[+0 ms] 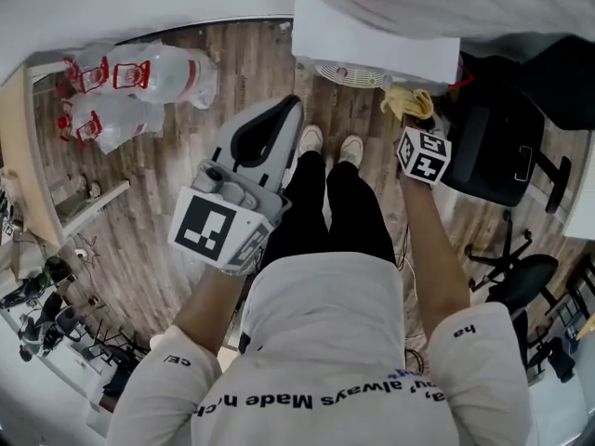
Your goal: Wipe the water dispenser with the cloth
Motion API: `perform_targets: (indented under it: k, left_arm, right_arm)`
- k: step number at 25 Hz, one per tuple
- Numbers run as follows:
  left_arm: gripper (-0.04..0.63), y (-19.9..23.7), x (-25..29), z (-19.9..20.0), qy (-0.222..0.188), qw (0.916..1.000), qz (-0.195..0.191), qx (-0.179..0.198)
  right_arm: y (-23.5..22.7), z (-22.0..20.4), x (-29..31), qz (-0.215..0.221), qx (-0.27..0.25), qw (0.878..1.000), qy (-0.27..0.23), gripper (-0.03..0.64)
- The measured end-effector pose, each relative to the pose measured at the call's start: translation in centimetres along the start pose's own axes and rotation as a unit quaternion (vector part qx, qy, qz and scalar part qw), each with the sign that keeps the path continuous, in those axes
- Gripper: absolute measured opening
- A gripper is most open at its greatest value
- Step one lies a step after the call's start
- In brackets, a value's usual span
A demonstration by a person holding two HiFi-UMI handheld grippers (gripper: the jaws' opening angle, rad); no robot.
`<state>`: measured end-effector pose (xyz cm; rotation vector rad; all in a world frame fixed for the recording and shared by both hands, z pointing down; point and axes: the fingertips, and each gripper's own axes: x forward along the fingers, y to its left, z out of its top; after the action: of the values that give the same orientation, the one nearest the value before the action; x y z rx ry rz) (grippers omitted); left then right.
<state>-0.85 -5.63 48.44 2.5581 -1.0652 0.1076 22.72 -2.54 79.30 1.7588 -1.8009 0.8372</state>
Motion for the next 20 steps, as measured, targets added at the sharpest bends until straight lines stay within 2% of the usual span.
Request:
perform_targets:
  k: [9,16,20]
  left_arm:
    - [0.02,0.7,-1.2,1.8,-0.016,0.9998,0.014,0.003]
    - [0.018,2.7,-3.2,2.6,-0.028,0.9987,0.042,-0.005]
    - [0.019,4.1,-4.5,2.9,-0.035,0.9976,0.059,-0.011]
  right_arm:
    - [9.9,6.3,-2.9,0.065,-0.03,0.996,-0.048,0.061]
    - [18.0,8.5,-1.8,0.124,-0.05,0.99,-0.049,0.063]
    - [21.3,9.2,-0.6,0.14,-0.063,0.987,-0.048,0.063]
